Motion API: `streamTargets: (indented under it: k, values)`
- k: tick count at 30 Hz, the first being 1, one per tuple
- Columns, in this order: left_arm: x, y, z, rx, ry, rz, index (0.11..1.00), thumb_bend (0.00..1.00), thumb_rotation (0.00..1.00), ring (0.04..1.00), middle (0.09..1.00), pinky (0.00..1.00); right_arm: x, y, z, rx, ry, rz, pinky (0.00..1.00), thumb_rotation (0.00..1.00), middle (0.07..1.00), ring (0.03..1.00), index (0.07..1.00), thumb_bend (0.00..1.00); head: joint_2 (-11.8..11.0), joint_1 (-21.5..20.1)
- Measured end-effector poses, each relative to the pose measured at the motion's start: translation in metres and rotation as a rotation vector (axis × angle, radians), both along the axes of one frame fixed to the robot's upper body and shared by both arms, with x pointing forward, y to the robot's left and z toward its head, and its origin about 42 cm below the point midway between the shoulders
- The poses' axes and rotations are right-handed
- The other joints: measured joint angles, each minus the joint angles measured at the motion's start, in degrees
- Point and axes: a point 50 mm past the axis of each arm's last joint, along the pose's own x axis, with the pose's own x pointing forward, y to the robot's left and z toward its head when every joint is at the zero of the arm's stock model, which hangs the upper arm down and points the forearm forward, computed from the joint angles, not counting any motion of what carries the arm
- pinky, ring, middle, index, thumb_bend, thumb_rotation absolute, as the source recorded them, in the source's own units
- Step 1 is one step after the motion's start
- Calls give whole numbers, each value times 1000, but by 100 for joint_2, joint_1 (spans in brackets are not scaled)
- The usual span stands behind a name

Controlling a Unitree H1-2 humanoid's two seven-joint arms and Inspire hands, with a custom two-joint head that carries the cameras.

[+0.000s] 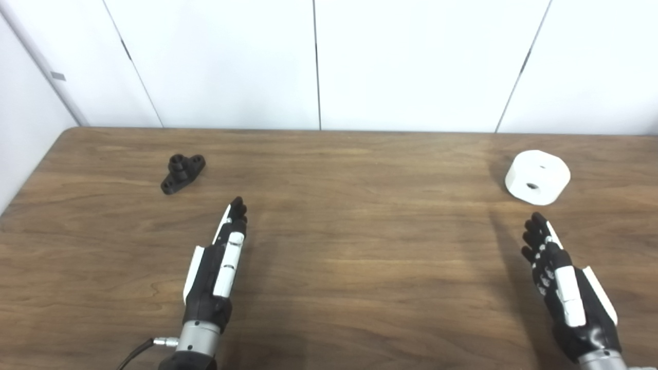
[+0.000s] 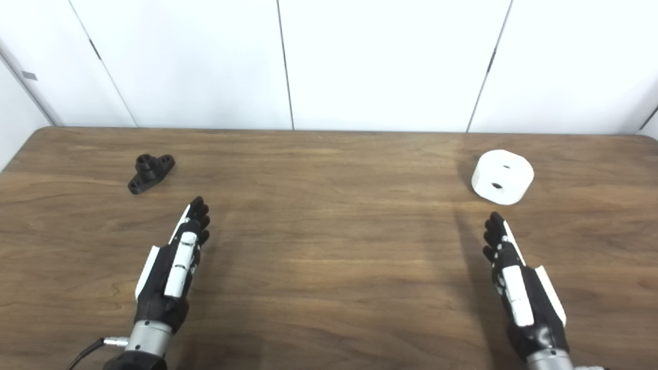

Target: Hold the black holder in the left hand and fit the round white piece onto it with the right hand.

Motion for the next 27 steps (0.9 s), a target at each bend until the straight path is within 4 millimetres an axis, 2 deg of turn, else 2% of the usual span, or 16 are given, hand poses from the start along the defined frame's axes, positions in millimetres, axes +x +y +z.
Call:
streamTargets:
  k: [6, 11, 15, 19, 22, 27]
  values:
    - [0, -1, 0, 4, 1, -1, 1000, 425, 911, 999, 996, 1000, 6, 2, 3, -3, -5, 6, 1000, 1000, 1000, 1000, 1000, 669, 0, 26]
    - [0, -3, 0, 4, 1, -6, 994, 434, 915, 993, 989, 1000, 7, 2, 4, 9, -8, 7, 1000, 1000, 1000, 1000, 1000, 660, -26, 228]
    - [0, -7, 0, 10, -3, -13, 988, 467, 886, 990, 988, 1000, 7, 0, 4, 14, -6, 5, 1000, 1000, 1000, 1000, 1000, 675, -79, 509]
    - [1, -13, 1, 9, -26, -23, 991, 520, 854, 998, 997, 1000, 7, -7, 2, 14, 2, -5, 1000, 1000, 1000, 1000, 1000, 675, -219, 1159]
    - [1, -18, 0, 31, -21, -18, 989, 514, 854, 999, 996, 1000, 7, -12, 3, 11, 10, -4, 1000, 1000, 1000, 1000, 1000, 666, -298, 1344]
    - [2, -25, -5, 29, -6, -22, 991, 482, 863, 1000, 1000, 1000, 7, -13, 1, 17, 18, -1, 1000, 1000, 1000, 1000, 1000, 676, -343, 1362]
